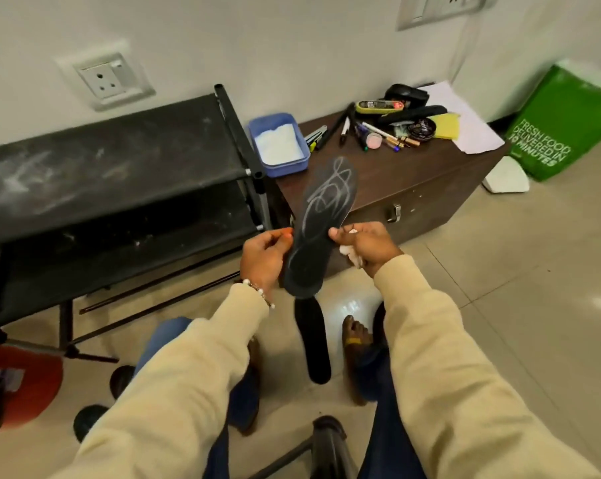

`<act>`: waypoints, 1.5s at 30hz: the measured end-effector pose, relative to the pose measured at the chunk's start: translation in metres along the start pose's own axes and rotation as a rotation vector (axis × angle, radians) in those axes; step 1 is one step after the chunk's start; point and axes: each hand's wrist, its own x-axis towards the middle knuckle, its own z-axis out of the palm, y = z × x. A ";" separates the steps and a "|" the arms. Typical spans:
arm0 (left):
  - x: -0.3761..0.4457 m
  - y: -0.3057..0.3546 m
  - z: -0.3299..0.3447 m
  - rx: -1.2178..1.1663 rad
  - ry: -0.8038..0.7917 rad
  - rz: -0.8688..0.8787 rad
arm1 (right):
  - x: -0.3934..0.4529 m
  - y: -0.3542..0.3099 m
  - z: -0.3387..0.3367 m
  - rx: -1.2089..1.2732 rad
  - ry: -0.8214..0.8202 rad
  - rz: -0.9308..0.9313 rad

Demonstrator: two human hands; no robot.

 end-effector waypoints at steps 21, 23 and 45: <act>0.137 -0.031 0.065 0.814 -0.009 0.420 | 0.153 -0.008 -0.020 -0.228 0.609 0.082; 0.139 -0.031 0.064 0.798 -0.011 0.416 | 0.149 -0.014 -0.024 -0.391 0.677 0.039; 0.146 -0.039 0.056 0.657 0.034 0.460 | 0.135 -0.002 0.007 -1.480 -0.045 -0.789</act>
